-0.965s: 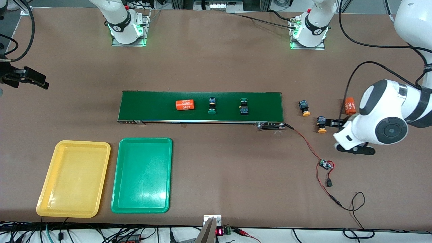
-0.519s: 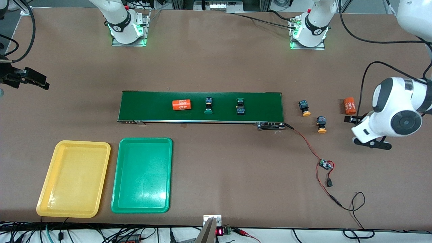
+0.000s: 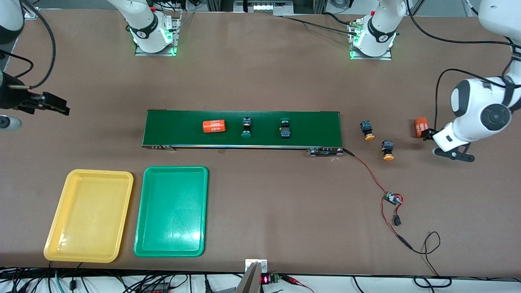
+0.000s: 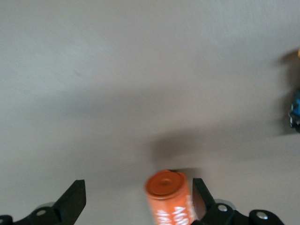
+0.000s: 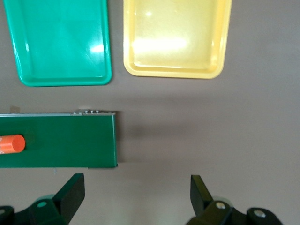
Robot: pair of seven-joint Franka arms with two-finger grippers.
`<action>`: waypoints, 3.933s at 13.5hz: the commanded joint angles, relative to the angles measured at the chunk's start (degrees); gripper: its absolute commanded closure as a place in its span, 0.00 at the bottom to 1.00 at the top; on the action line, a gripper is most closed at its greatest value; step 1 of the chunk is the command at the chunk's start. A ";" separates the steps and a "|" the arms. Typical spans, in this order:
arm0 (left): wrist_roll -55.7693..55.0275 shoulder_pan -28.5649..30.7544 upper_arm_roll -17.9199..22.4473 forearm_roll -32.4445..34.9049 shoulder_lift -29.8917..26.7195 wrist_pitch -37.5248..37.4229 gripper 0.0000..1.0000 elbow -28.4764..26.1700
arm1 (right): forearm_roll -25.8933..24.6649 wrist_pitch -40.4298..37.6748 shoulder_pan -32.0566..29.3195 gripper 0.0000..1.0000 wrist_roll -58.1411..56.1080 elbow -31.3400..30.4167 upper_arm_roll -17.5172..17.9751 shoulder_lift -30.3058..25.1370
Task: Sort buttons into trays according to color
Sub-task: 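Set the cylinder on the belt while the right gripper grasps a green button, then drop the button in the tray while the left gripper grasps a yellow button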
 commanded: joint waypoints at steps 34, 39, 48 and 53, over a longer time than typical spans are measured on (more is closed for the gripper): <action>24.93 -12.44 -35.77 -4.16 4.48 -9.42 0.71 10.01 | 8.79 34.05 31.83 0.04 31.68 -15.90 4.33 20.19; 24.94 -13.33 -35.15 -3.80 4.05 -8.00 0.00 10.09 | 8.71 33.53 32.01 0.60 35.71 -16.08 3.98 20.28; 17.32 -13.41 -16.72 -16.02 -7.28 -15.02 0.00 10.54 | 7.39 34.23 31.40 0.82 33.96 -9.84 -5.58 20.19; 0.71 -13.76 -7.83 -15.85 -6.68 -19.34 0.00 7.12 | 6.77 36.67 29.47 0.82 23.18 -3.86 -12.10 26.94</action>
